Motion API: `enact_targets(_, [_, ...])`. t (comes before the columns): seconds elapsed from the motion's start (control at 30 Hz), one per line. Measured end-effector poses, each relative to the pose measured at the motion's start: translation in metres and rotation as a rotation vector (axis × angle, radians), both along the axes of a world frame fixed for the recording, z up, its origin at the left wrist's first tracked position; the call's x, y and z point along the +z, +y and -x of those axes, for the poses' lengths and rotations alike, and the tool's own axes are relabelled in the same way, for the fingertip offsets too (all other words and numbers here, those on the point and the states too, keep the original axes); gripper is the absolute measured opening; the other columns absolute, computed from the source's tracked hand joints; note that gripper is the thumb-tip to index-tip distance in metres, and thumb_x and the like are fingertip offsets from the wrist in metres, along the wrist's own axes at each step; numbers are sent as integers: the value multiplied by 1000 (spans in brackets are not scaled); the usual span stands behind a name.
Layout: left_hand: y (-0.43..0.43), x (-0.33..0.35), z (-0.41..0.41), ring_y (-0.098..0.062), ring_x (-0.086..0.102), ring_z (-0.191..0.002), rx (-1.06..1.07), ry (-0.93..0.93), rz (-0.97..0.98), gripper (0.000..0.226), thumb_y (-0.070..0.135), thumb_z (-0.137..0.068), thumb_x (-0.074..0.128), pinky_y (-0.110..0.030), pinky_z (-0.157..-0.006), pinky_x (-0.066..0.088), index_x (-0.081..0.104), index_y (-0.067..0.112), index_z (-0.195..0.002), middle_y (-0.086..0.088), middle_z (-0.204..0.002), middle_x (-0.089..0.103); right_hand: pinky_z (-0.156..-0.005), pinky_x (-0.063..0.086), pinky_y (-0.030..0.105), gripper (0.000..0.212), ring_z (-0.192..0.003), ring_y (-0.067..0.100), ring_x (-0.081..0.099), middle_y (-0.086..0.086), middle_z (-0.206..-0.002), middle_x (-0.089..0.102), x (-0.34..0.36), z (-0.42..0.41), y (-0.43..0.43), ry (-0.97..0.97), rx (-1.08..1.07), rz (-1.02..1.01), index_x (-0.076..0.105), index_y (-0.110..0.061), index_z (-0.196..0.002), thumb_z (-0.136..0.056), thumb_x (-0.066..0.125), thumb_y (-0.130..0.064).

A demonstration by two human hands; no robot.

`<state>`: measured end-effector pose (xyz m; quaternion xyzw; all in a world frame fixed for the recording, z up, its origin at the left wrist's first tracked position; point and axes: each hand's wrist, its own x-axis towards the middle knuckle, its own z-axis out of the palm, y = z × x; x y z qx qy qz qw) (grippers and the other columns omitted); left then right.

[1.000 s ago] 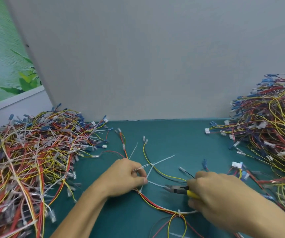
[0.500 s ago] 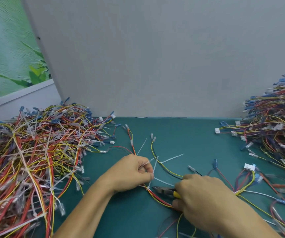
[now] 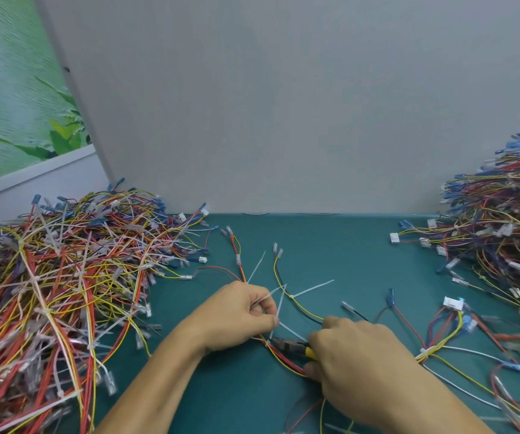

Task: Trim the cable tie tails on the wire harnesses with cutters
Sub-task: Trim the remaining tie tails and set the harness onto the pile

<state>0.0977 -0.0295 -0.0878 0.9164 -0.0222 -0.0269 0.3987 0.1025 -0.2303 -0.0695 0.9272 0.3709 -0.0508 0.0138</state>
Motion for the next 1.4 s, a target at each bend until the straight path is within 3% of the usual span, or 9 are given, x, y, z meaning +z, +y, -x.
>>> enact_targets(0.2, [1,0,0,-4,35,-45,9,13,-6,14,17,-82,64,-18,-50,32,59,21,-70,12,-43,40,-58,27,35,22,-103,27,57,7,-111,52,-5,1,4,-49,19,68,55,-17,-109,-100,41,-32])
enact_targets(0.33, [-1,1,1,-5,34,-46,13,17,-10,11,14,-79,60,-20,-51,32,58,21,-70,11,-44,41,-49,18,28,19,-105,31,57,11,-103,48,-8,0,8,-40,22,113,53,-13,-112,-102,41,-24])
enact_targets(0.53, [-3,4,2,-9,31,-49,-41,25,-9,9,16,-80,61,-24,-52,29,59,19,-72,9,-45,36,-50,17,28,46,-111,30,56,14,-100,43,-11,-1,12,18,20,88,51,-10,-120,-99,42,-50])
enact_targets(0.63, [-3,4,1,-8,30,-51,-70,24,-25,17,25,-86,66,-25,-53,27,59,19,-71,9,-49,35,-54,25,33,49,-113,30,55,14,-108,48,-13,-1,13,29,23,77,51,-10,-121,-98,41,-51])
enact_targets(0.77, [0,1,-1,-7,32,-54,-47,8,-39,32,31,-89,64,-27,-57,29,51,23,-61,10,-55,36,-49,16,29,48,-111,30,57,11,-118,53,-14,-3,12,23,40,78,51,-10,-120,-99,40,-52])
enact_targets(0.93, [2,-2,-4,-6,29,-53,-36,20,-30,36,32,-89,63,-36,-85,41,47,29,-56,10,-52,34,-51,18,30,45,-110,30,57,12,-118,55,-13,-2,12,9,54,73,51,-10,-119,-99,41,-49])
enact_targets(1.07, [2,-3,-4,-8,33,-57,-36,9,-39,34,33,-89,63,-30,-61,32,50,30,-58,9,-60,37,-59,26,35,39,-110,31,57,11,-118,56,-11,0,10,-28,69,65,51,-10,-119,-101,42,-43])
enact_targets(1.27, [6,-2,-1,-8,28,-52,-20,14,47,33,26,-92,62,-23,-49,25,47,23,-63,11,-53,32,-50,13,28,29,-106,34,58,12,-114,57,-7,4,8,-51,94,119,53,-11,-115,-102,42,-34])
enact_targets(1.4, [8,5,-1,-9,20,-45,150,6,575,32,15,-100,44,-24,-46,14,41,17,-68,4,-54,27,-49,11,31,34,-106,31,58,11,-94,45,-8,6,8,-74,71,139,47,-11,-118,-101,40,-40])
